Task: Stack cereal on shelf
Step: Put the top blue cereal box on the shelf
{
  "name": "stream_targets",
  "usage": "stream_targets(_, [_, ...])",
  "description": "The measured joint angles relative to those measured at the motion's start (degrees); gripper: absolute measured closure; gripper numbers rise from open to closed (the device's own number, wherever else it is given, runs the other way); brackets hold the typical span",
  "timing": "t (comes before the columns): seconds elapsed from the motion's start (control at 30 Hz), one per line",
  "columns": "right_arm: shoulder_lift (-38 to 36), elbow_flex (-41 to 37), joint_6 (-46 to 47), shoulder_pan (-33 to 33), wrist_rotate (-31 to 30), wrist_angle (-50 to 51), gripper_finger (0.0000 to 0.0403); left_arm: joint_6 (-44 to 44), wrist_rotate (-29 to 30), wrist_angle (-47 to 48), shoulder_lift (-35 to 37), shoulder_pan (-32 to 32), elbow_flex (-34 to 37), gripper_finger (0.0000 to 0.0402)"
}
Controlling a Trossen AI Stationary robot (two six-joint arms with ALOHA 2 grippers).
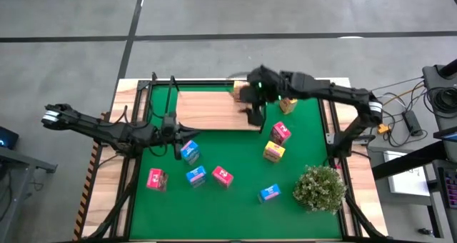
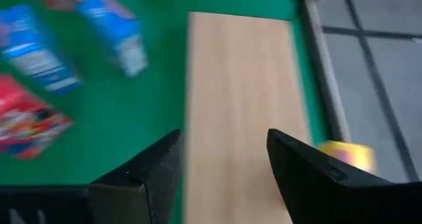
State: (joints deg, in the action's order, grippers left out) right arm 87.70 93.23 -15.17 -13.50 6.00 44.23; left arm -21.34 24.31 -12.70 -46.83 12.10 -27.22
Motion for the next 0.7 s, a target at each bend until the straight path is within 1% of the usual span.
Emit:
stream_targets(0.1, [-2.4,-5.6,0.2,4.4,-0.5,-5.6,0.02,-4.3,-1.8,2.8,0.0,0.5,-0.8,0.0402])
stream_targets(0.2, [-4.5,-11.5,-0.8,7.5,-4.3,-13.7,0.0202,-7.1,-2.5,8.3,-0.4,1.1,-4.2,0.0402])
stream_targets(0.27, [-5.9,-15.3,-2.3,8.9,-6.5,-20.0,0.0202,-8.4,-2.6,14.0,-1.1,1.3,-7.1,0.0402])
stream_targets(0.33, [-7.3,-19.1,-2.8,9.4,-7.0,-27.0,0.0202,-10.7,-2.6,19.5,-2.6,1.3,-10.7,0.0402])
stream_targets(0.4, [-8.6,-22.3,-2.9,9.7,-7.1,-33.7,0.0202,-13.8,-3.6,27.1,-4.4,1.4,-14.7,0.0402])
stream_targets(0.47, [-9.8,-25.3,-2.9,9.8,-7.1,-38.9,0.0202,-18.1,-7.0,36.3,-6.8,1.5,-18.6,0.0402])
stream_targets(0.57, [-11.5,-28.9,-3.0,9.8,-7.1,-44.5,0.0202,-27.3,-12.7,50.0,-10.9,2.1,-24.1,0.0402])
stream_targets(0.63, [-12.7,-30.9,-3.0,9.8,-7.1,-46.8,0.0202,-31.6,-15.7,57.0,-13.8,3.0,-27.8,0.0402])
stream_targets(0.7, [-13.8,-32.4,-3.0,9.8,-7.1,-48.3,0.0202,-33.6,-17.5,62.6,-16.6,4.0,-30.9,0.0402])
